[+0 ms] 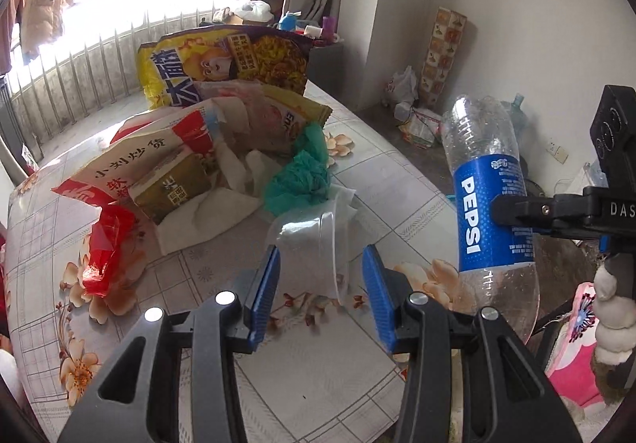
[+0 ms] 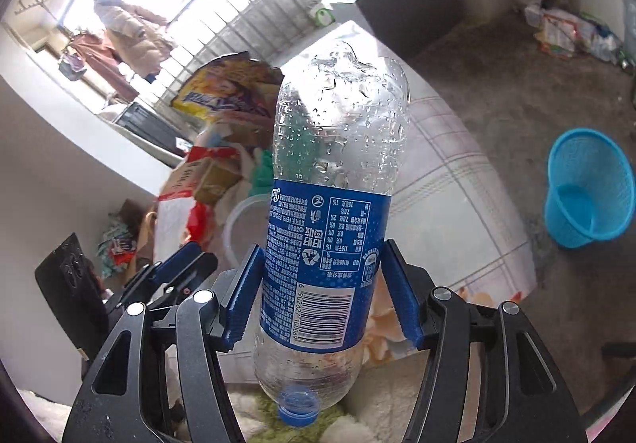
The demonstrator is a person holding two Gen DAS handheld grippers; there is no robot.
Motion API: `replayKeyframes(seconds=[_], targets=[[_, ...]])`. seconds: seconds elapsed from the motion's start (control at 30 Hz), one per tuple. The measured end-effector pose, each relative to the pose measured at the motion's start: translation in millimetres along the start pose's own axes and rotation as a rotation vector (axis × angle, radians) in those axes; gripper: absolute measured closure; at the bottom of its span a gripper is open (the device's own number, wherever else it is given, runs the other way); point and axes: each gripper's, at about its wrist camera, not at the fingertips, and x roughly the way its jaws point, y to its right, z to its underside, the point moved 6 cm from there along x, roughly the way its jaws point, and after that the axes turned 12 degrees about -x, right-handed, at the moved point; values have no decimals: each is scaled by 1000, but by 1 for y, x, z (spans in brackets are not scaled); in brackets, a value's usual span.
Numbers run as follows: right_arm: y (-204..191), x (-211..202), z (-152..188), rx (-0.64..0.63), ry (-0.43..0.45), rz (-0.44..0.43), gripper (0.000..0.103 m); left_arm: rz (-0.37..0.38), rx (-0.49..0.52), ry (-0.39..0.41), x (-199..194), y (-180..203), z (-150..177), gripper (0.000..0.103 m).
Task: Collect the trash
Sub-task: 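Grasp the clear plastic bowl with the left gripper while the right gripper holds the bottle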
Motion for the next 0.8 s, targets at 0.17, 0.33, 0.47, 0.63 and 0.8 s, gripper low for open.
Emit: replayKeyframes(seconds=[0.17,0.33,0.47,0.63,0.8], targets=[[10,45,-8,6,-64,84,44,-103,-21,-31,26,-1,1,63],[3,59,-2,-1,-107,64,38,-189,-67,-50,34,-21,2,87],[4,55,14,21,-127,-19,47,-216,-98,-73,30,-31,4,98],[14,24,13,52,-73,-71,48,-209,-57,-71,5,-18,1,98],[52,-18,7,149,18,-77,48,-98,-34,-67,-7,19,-17,98]])
